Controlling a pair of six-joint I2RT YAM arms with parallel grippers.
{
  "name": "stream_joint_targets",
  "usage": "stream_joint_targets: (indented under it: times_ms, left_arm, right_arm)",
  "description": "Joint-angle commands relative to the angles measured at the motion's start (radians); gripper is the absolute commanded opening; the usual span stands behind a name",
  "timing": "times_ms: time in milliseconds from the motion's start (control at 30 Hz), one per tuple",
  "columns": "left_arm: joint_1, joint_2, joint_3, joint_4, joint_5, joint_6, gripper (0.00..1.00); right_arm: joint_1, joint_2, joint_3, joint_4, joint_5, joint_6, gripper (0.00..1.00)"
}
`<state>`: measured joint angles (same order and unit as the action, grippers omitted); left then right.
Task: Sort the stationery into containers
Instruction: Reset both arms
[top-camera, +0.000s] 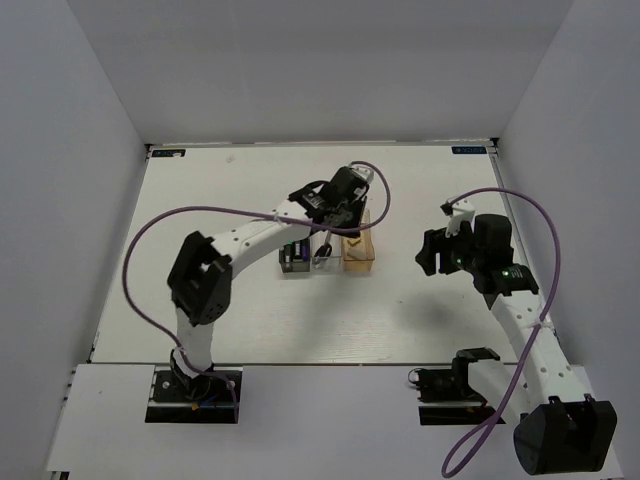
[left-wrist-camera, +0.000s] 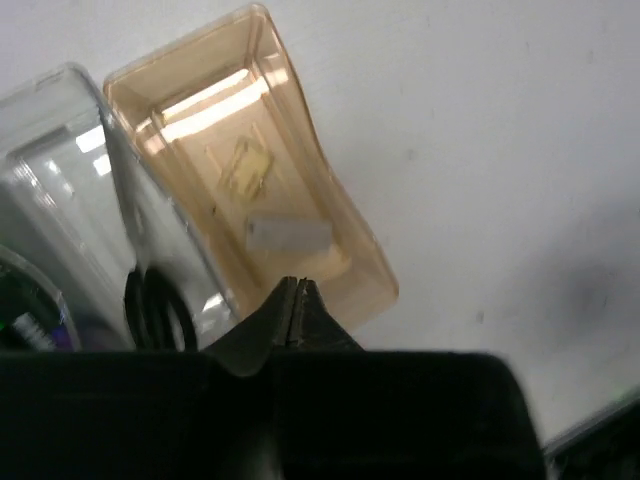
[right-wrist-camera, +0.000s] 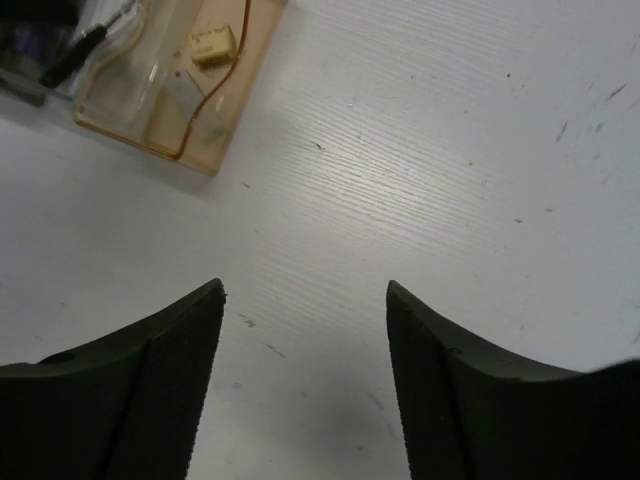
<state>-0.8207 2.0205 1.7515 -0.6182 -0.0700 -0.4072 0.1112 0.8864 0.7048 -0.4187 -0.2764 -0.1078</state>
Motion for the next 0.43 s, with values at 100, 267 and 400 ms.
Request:
stream_joint_targets:
  times_ms: [100,267,400]
  left_arm:
    - [-0.040,-0.537,-0.448,0.064,0.013,0.011,1.00]
    - [0.021,-0.944,-0.805,-0.003,-0.004,0.015,1.00]
    - [0.116,-1.161,-0.899,-0.101,-0.030,0.037,1.00]
  right_arm:
    - [-0.012,-0.021,-0.010,0.046,-0.009,0.101,0.90]
    - [-0.015,-0.041,-0.010,0.067,0.025,0.160,0.90]
    - [-0.018,-0.067,-0.030,0.084,0.010,0.134,0.90]
